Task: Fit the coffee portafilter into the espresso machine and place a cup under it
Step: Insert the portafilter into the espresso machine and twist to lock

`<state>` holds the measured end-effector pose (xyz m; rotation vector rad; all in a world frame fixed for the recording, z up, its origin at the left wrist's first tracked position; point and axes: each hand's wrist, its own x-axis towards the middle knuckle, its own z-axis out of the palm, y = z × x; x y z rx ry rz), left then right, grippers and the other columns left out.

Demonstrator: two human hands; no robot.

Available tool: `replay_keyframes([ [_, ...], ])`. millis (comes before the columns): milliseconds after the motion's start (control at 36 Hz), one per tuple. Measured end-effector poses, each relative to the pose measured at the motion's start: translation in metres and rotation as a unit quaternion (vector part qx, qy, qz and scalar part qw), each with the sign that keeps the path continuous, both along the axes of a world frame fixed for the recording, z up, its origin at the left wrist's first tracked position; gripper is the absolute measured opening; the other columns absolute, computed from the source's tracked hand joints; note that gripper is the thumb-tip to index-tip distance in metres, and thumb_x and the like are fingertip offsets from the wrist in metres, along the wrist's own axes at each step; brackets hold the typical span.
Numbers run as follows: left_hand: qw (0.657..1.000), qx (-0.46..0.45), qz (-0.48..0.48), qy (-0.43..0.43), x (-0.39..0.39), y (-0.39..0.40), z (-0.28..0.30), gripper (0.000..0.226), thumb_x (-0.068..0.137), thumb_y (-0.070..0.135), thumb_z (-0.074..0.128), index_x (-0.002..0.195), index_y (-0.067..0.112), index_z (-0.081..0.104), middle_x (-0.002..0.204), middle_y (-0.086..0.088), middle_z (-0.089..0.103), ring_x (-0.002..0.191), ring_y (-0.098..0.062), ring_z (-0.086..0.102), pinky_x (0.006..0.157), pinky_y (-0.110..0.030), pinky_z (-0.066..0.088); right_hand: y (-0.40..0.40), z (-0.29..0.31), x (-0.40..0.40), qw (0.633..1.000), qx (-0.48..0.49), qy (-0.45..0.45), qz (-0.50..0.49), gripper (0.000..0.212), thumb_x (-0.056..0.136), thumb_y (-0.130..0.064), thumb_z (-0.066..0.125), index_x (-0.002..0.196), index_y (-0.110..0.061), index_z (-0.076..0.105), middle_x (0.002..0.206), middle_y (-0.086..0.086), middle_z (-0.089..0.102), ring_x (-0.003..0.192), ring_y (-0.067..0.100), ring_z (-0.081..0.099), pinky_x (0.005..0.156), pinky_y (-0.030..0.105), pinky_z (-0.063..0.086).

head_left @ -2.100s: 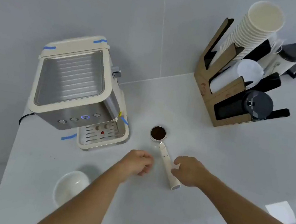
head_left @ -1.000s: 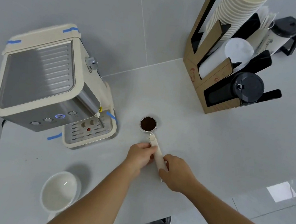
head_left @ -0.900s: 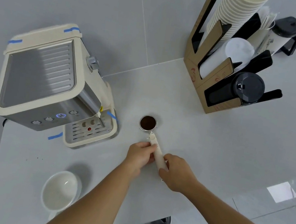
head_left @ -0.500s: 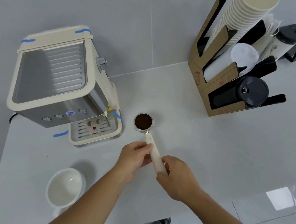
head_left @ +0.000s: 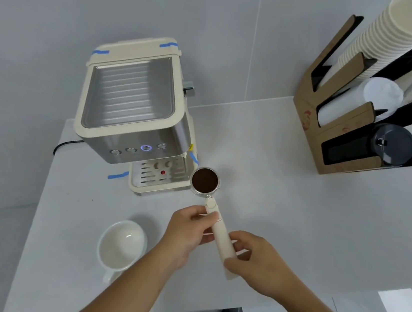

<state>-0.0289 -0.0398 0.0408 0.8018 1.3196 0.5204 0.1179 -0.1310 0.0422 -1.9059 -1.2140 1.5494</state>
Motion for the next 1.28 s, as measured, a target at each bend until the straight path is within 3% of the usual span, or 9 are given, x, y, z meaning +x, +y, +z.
replay_keyframes([
  [139, 1.000, 0.003, 0.000, -0.006, -0.016, -0.002, 0.004, 0.012, 0.088, 0.012, 0.070, 0.098, 0.005, 0.072, 0.086, -0.010, 0.074, 0.072, -0.016, 0.074, 0.062, -0.024, 0.058, 0.007, 0.004, -0.010, 0.991, -0.033, 0.124, -0.044, 0.028, 0.078, -0.025, 0.071, 0.103, -0.038, 0.070, 0.096, -0.004, 0.074, 0.081, 0.003, 0.070, 0.056, 0.011, 0.050],
  [222, 1.000, 0.009, -0.002, -0.010, -0.027, -0.003, 0.007, 0.009, 0.087, 0.011, 0.071, 0.095, 0.007, 0.073, 0.084, -0.008, 0.073, 0.070, -0.013, 0.074, 0.061, -0.024, 0.058, 0.011, 0.003, -0.016, 0.985, -0.060, 0.156, -0.040, 0.025, 0.082, -0.020, 0.072, 0.106, -0.027, 0.073, 0.101, 0.007, 0.076, 0.098, 0.026, 0.071, 0.079, 0.035, 0.060],
  [306, 1.000, 0.016, -0.014, -0.001, -0.039, -0.003, 0.009, 0.006, 0.087, 0.011, 0.071, 0.092, 0.010, 0.073, 0.085, -0.007, 0.074, 0.073, -0.014, 0.073, 0.064, -0.026, 0.060, 0.015, 0.001, -0.023, 0.978, -0.080, 0.190, -0.023, 0.029, 0.081, -0.016, 0.074, 0.110, -0.019, 0.071, 0.102, 0.007, 0.077, 0.099, 0.027, 0.072, 0.091, 0.047, 0.058],
  [556, 0.999, 0.011, -0.037, 0.016, -0.072, -0.005, 0.011, 0.011, 0.086, 0.015, 0.072, 0.097, 0.013, 0.073, 0.092, -0.005, 0.077, 0.083, -0.018, 0.075, 0.069, -0.028, 0.060, 0.027, -0.001, -0.047, 0.964, -0.132, 0.222, 0.056, 0.051, 0.071, -0.019, 0.079, 0.119, -0.016, 0.062, 0.105, 0.009, 0.076, 0.098, 0.025, 0.073, 0.074, 0.039, 0.061],
  [778, 1.000, 0.003, -0.018, 0.008, -0.094, -0.001, 0.008, 0.010, 0.086, 0.012, 0.072, 0.094, 0.008, 0.074, 0.085, -0.004, 0.077, 0.078, -0.016, 0.075, 0.068, -0.023, 0.058, 0.035, 0.000, -0.069, 0.963, -0.133, 0.224, 0.064, 0.046, 0.074, -0.013, 0.077, 0.118, -0.010, 0.064, 0.109, 0.019, 0.072, 0.096, 0.027, 0.072, 0.076, 0.045, 0.062],
  [917, 0.999, 0.015, -0.025, 0.028, -0.104, 0.002, 0.005, 0.010, 0.086, 0.014, 0.071, 0.095, 0.011, 0.075, 0.089, -0.004, 0.078, 0.082, -0.017, 0.075, 0.070, -0.023, 0.059, 0.039, 0.000, -0.081, 0.962, -0.136, 0.230, 0.058, 0.049, 0.074, -0.010, 0.076, 0.121, -0.010, 0.063, 0.101, 0.012, 0.075, 0.094, 0.024, 0.072, 0.075, 0.045, 0.061],
  [1000, 0.998, 0.028, -0.037, 0.047, -0.113, 0.002, 0.003, 0.012, 0.087, 0.017, 0.071, 0.097, 0.015, 0.076, 0.092, -0.004, 0.078, 0.086, -0.018, 0.075, 0.077, -0.027, 0.060, 0.040, -0.001, -0.088, 0.961, -0.139, 0.233, 0.058, 0.049, 0.074, -0.011, 0.076, 0.122, -0.011, 0.062, 0.098, 0.008, 0.076, 0.094, 0.023, 0.072, 0.073, 0.042, 0.060],
  [1111, 0.993, 0.059, -0.061, 0.077, -0.127, 0.003, 0.006, 0.009, 0.086, 0.024, 0.072, 0.089, 0.030, 0.078, 0.086, 0.002, 0.078, 0.083, -0.014, 0.073, 0.073, -0.023, 0.059, 0.042, -0.002, -0.094, 0.960, -0.138, 0.237, 0.053, 0.052, 0.072, -0.014, 0.077, 0.122, -0.012, 0.061, 0.099, 0.007, 0.075, 0.099, 0.026, 0.071, 0.075, 0.041, 0.060],
  [1278, 0.968, 0.124, -0.108, 0.189, -0.151, 0.011, 0.024, 0.019, 0.085, 0.033, 0.071, 0.104, 0.032, 0.073, 0.101, 0.007, 0.072, 0.091, -0.012, 0.069, 0.091, -0.032, 0.054, 0.051, -0.007, -0.099, 0.963, -0.130, 0.235, 0.037, 0.043, 0.075, -0.012, 0.076, 0.116, -0.012, 0.063, 0.108, 0.014, 0.072, 0.101, 0.027, 0.070, 0.075, 0.040, 0.061],
])
